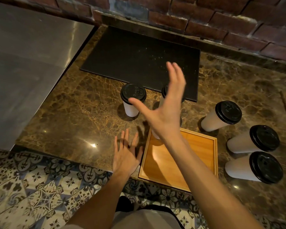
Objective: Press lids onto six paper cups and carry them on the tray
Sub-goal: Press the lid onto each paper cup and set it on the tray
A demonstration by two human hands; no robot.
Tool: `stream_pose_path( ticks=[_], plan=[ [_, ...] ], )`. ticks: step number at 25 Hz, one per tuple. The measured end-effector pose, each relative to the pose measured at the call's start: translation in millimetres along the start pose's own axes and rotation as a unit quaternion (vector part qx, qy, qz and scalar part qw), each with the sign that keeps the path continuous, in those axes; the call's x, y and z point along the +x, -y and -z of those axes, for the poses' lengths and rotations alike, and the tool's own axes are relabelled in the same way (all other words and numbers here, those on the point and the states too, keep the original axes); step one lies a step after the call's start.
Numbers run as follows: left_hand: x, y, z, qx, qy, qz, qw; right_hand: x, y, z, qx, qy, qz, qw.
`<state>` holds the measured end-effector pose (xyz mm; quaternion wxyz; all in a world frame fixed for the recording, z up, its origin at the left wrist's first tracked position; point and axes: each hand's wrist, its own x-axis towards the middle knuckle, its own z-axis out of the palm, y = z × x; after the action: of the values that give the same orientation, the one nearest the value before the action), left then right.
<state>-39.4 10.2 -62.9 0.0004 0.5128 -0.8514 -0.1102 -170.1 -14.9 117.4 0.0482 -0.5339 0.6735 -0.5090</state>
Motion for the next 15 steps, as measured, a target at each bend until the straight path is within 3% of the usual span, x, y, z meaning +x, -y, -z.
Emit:
stream_pose_path(
  ticks=[4, 8, 12, 15],
  plan=[
    [-2, -2, 6, -0.02, -0.018, -0.015, 1.0, 2, -5, -60, 0.064, 0.121, -0.129, 0.982],
    [0, 1, 2, 0.012, -0.011, -0.012, 1.0, -10, -43, -90, 0.086, 0.079, -0.232, 0.966],
    [3, 1, 1, 0.021, 0.006, -0.003, 1.0, -26, -73, -109, 0.102, 0.046, -0.205, 0.972],
    [1, 0, 1, -0.009, -0.023, -0.021, 0.999, -27, -82, -116, 0.118, 0.025, -0.199, 0.973]
  ],
)
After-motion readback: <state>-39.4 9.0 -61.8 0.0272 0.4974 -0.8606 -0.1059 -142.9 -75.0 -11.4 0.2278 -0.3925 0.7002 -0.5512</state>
